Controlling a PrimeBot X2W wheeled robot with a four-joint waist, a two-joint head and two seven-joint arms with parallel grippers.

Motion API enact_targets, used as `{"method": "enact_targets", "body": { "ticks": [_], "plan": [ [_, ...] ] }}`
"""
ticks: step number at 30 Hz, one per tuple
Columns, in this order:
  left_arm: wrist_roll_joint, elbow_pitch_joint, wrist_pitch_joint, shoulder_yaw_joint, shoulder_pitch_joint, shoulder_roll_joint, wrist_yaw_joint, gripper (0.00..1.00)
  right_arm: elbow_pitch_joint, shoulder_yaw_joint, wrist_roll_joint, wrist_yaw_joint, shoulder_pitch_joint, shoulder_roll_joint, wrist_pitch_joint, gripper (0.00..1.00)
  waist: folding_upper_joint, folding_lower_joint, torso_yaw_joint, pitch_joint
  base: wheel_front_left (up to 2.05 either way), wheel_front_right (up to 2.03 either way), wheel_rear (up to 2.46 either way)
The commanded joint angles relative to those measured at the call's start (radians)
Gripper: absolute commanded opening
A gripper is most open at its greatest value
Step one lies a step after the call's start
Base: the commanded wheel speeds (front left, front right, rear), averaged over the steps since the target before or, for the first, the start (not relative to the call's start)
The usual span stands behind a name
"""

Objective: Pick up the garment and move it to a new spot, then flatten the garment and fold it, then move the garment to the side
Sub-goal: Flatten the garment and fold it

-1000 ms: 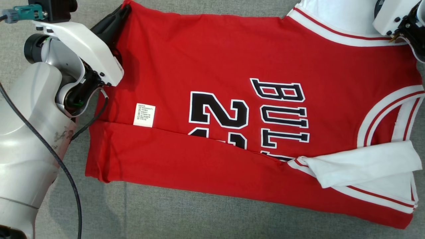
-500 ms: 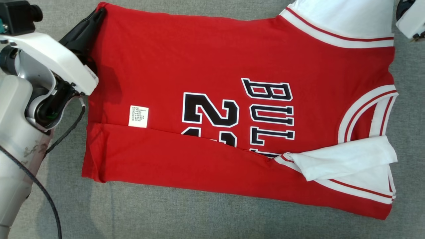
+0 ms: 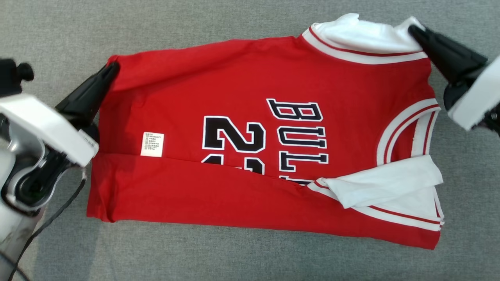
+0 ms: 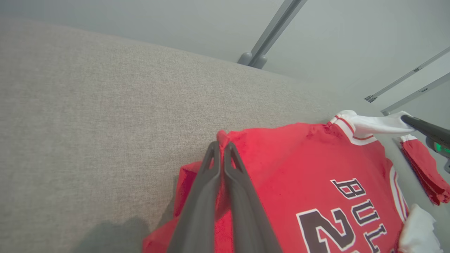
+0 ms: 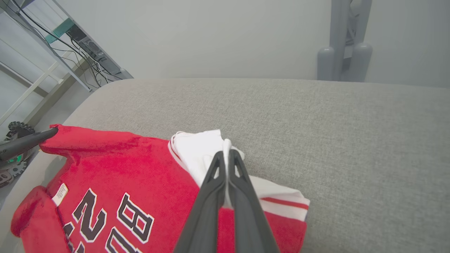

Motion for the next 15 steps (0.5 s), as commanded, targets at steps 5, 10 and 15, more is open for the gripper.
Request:
{"method": "enact_targets", "body": {
  "ticks": [5, 10, 15],
  "plan": [
    [-0.084, -0.123, -0.016, 0.064, 0.143, 0.071, 0.039, 0.0, -0.154, -0.1, 0.024, 0.0, 0.194, 0.021, 0.042, 0.0, 0.0, 0.0, -0.017, -0.01, 0.0, 0.0, 0.0],
    [-0.137, -0.166, -0.042, 0.106, 0.228, 0.099, 0.058, 0.0, -0.246, -0.183, 0.014, 0.0, 0.348, 0.072, 0.056, 0.0, 0.0, 0.0, -0.024, -0.016, 0.0, 0.0, 0.0],
    [-0.164, -0.181, -0.053, 0.133, 0.289, 0.126, 0.064, 0.0, -0.338, -0.283, -0.012, 0.0, 0.519, 0.159, 0.071, 0.0, 0.0, 0.0, -0.031, -0.019, 0.0, 0.0, 0.0]
  ]
}}
